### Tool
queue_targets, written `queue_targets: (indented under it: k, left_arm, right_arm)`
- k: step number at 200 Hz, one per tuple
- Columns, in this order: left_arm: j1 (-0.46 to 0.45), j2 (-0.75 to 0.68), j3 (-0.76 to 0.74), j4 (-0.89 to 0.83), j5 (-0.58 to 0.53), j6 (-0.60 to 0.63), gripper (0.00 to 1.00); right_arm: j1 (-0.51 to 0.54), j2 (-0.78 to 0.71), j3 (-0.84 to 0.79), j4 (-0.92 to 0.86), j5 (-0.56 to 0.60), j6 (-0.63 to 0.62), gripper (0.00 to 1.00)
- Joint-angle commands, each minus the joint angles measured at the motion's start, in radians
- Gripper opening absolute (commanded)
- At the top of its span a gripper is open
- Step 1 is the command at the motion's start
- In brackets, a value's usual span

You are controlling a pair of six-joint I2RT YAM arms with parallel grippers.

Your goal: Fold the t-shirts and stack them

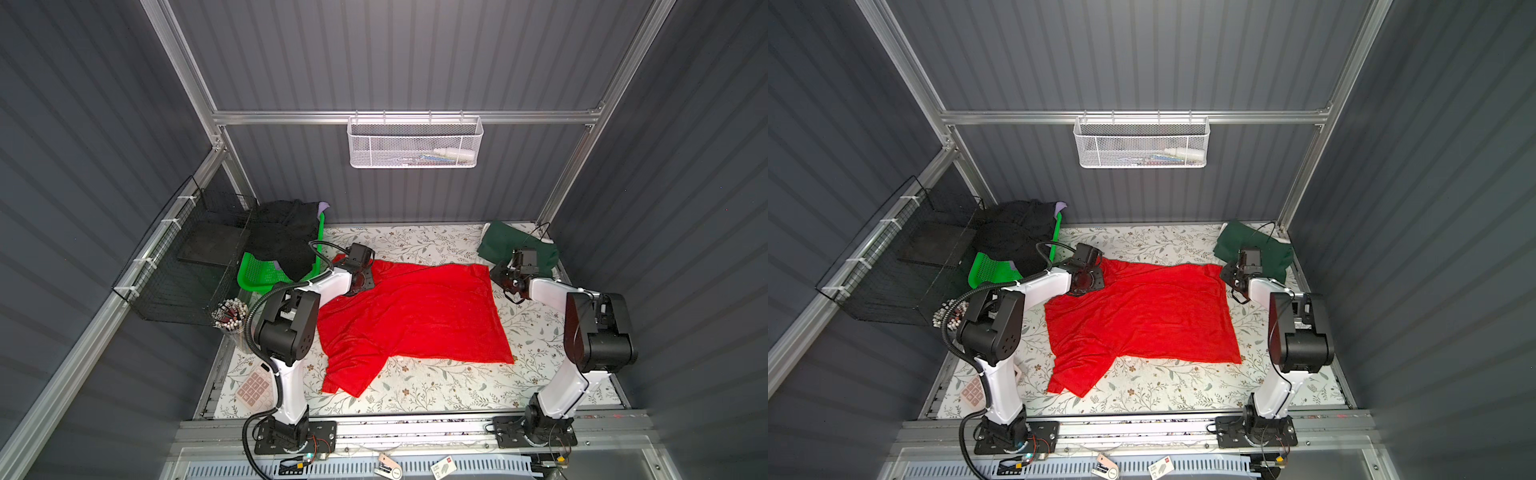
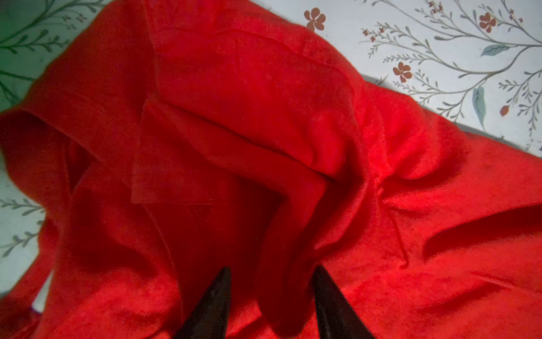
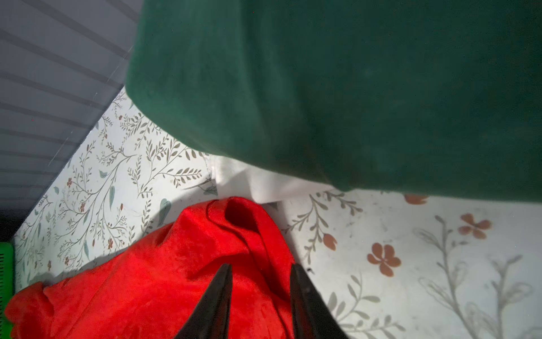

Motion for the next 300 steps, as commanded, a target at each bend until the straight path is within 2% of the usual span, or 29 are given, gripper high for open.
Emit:
queue_targets:
  k: [1,15,30,86,133,161,171,184,193,229,267,300]
  left_arm:
    - [0.005,-0.059,-0.016,-0.024,0.002,-0.011,0.63]
    - [0.005,-0.075,-0.016,-0.038,-0.019,-0.012,0.74]
    - [0.009,-0.087,-0.010,-0.060,-0.050,0.000,0.80]
    - [0.082,-0.120,-0.068,-0.066,-0.062,0.003,0.80]
    - [0.098,-0.076,-0.046,-0.039,-0.015,0.004,0.74]
    - [0.098,-0.048,-0.028,0.001,0.043,-0.003,0.67]
    - [0.098,-0.031,-0.014,0.009,0.068,0.001,0.62]
    - [0.098,-0.006,0.011,0.012,0.095,0.001,0.61]
    - [0.098,0.007,0.024,0.023,0.124,0.001,0.55]
    - [0.097,0.037,0.067,0.052,0.181,-0.003,0.48]
    - [0.095,0.081,0.098,0.062,0.204,0.001,0.47]
    - [0.095,0.138,0.183,0.075,0.218,0.015,0.45]
  right_arm:
    - [0.008,0.018,0.023,-0.104,-0.028,0.015,0.42]
    - [0.011,0.017,0.025,-0.144,-0.032,0.023,0.44]
    - [0.018,0.020,0.025,-0.170,-0.060,0.024,0.46]
    - [0.072,0.021,0.039,-0.263,-0.093,0.006,0.50]
    - [0.092,0.052,0.053,-0.255,-0.105,0.009,0.49]
    - [0.092,0.051,0.062,-0.257,-0.123,0.011,0.49]
    - [0.092,0.050,0.065,-0.258,-0.127,0.009,0.49]
    - [0.092,0.049,0.068,-0.263,-0.128,0.007,0.49]
    - [0.092,0.048,0.069,-0.263,-0.129,0.008,0.49]
    - [0.093,0.045,0.069,-0.263,-0.129,0.009,0.48]
    - [0.092,0.050,0.068,-0.263,-0.130,0.013,0.48]
    - [0.092,0.048,0.070,-0.264,-0.133,0.011,0.48]
